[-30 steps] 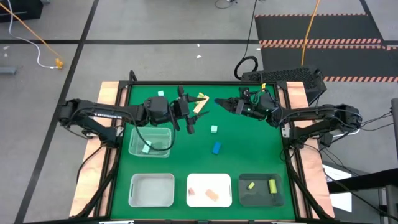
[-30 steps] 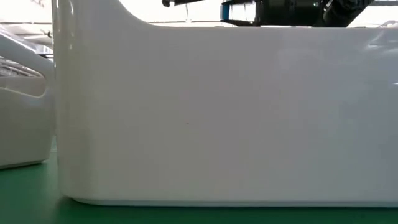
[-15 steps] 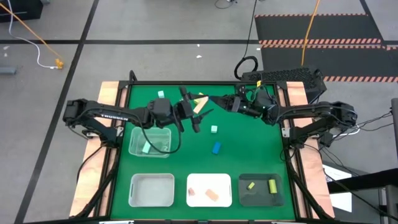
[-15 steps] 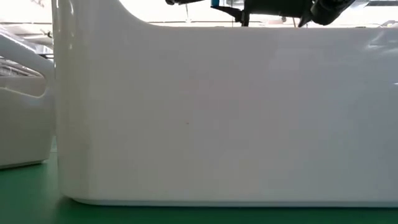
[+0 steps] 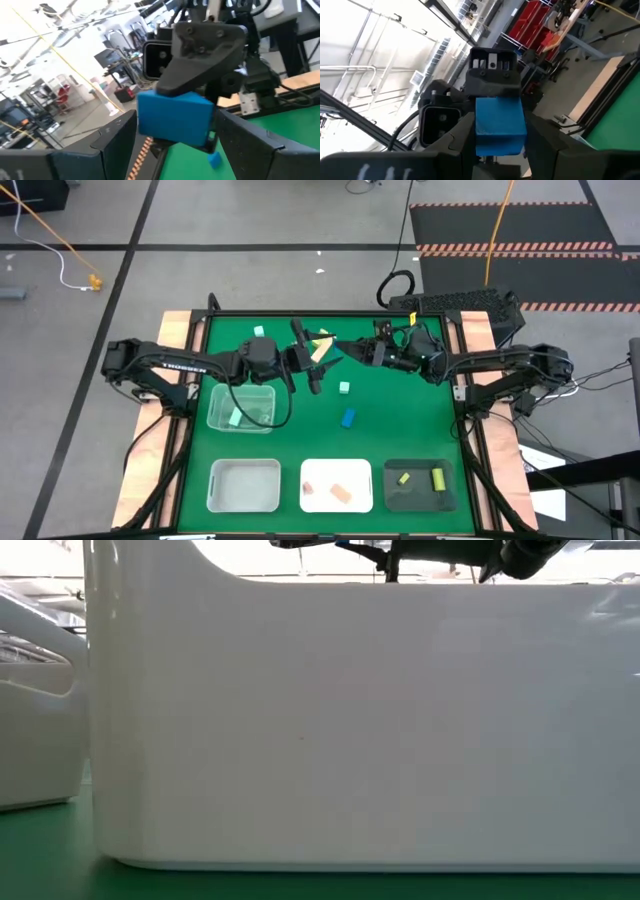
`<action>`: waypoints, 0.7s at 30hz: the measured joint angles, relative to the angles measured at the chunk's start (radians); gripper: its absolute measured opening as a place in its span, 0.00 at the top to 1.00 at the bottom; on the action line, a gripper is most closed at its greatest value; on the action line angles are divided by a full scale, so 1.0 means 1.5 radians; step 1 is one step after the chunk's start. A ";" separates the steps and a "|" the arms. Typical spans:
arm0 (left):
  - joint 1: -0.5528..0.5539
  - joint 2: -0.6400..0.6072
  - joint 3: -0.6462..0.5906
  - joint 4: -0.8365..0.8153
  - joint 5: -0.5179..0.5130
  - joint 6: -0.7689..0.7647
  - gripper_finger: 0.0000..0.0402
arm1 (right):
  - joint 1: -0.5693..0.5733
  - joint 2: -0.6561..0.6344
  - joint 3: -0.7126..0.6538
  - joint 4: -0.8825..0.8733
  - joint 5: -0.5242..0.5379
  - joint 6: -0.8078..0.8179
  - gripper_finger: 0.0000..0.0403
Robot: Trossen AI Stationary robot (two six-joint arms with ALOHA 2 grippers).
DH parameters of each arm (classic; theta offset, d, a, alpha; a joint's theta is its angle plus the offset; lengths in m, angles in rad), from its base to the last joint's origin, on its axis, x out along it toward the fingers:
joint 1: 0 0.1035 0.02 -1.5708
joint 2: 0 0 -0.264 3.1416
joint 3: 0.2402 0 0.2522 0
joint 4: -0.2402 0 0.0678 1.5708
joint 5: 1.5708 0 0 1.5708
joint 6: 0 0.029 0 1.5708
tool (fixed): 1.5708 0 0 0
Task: Sort & place blocks by color
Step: Put the bottom right blue block into the gray bin
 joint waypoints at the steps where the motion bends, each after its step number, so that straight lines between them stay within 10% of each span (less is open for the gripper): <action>1: 0.000 0.000 0.000 0.000 0.003 -0.002 0.32 | 0.000 0.000 0.000 -0.001 0.000 0.001 0.71; 14: 0.000 0.000 0.000 0.010 0.043 -0.011 0.34 | 0.001 0.000 0.000 -0.010 -0.015 0.004 0.71; 21: -0.001 -0.001 0.000 0.009 0.042 -0.005 0.56 | 0.001 0.000 0.000 -0.011 -0.033 0.007 0.71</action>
